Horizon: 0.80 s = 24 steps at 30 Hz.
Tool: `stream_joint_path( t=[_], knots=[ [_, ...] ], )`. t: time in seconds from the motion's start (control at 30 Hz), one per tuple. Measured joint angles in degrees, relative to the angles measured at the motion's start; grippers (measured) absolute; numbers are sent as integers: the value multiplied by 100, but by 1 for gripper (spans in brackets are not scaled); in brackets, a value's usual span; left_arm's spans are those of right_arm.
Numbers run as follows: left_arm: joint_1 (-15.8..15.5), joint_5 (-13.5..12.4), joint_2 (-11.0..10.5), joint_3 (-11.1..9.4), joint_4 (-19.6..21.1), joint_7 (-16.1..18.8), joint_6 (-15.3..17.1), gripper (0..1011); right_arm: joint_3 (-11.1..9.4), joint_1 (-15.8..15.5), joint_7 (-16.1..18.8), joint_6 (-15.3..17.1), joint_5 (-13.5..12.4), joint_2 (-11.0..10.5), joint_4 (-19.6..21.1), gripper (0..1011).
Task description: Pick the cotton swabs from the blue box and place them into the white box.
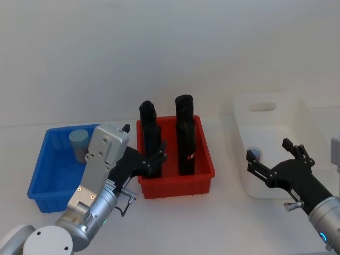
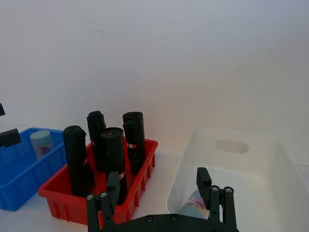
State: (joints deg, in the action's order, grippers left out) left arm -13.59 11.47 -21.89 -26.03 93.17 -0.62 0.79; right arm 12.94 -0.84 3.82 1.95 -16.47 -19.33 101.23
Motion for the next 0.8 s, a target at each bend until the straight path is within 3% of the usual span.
stream_joint_path(
  t=[0.47,0.8],
  knots=[
    [0,2,0,0,0,0,1,1004,-1,6,12,-1,7,3,-7,1002],
    [0,2,0,1,1,-1,1,1004,30,232,312,-23,164,96,-245,1001]
  ],
)
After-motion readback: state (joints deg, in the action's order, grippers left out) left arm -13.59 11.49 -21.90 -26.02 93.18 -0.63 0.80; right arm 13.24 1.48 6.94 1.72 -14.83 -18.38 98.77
